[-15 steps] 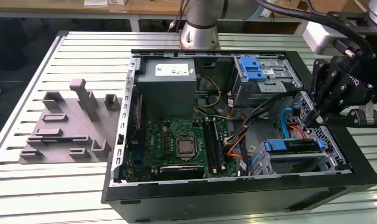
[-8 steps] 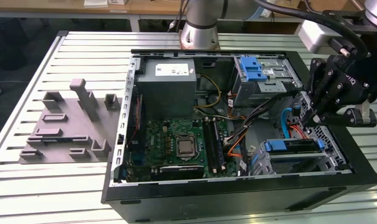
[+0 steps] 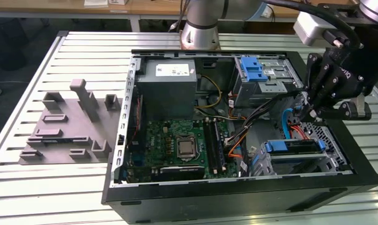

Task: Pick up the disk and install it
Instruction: 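Insert the second disk wire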

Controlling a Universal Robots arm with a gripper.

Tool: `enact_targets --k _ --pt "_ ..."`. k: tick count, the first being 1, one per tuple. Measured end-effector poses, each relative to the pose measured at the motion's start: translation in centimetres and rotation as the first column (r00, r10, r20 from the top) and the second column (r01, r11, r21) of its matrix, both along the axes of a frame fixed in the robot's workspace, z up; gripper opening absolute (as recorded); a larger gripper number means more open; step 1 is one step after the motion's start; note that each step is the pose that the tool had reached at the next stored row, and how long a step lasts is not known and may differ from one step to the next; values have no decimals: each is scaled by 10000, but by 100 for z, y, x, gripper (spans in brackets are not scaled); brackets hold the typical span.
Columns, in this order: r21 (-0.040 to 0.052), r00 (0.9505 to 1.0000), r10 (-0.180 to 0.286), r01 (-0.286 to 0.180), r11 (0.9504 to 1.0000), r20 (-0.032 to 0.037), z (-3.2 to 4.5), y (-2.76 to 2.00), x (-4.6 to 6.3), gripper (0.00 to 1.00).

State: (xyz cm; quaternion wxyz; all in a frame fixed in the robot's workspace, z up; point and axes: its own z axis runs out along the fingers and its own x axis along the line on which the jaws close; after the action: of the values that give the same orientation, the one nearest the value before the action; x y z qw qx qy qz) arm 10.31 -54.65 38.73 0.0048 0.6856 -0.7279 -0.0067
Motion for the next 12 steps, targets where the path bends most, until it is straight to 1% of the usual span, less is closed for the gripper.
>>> enact_targets --k 2,5,8,12 --pt "0 10000 1 -1 10000 0 5 65 -1 11" --pt "-9 10000 0 0 10000 -1 9 138 -2 11" --pt "-51 10000 0 0 10000 0 10 183 -2 11" --pt "-75 10000 0 0 10000 0 10 265 -2 11"
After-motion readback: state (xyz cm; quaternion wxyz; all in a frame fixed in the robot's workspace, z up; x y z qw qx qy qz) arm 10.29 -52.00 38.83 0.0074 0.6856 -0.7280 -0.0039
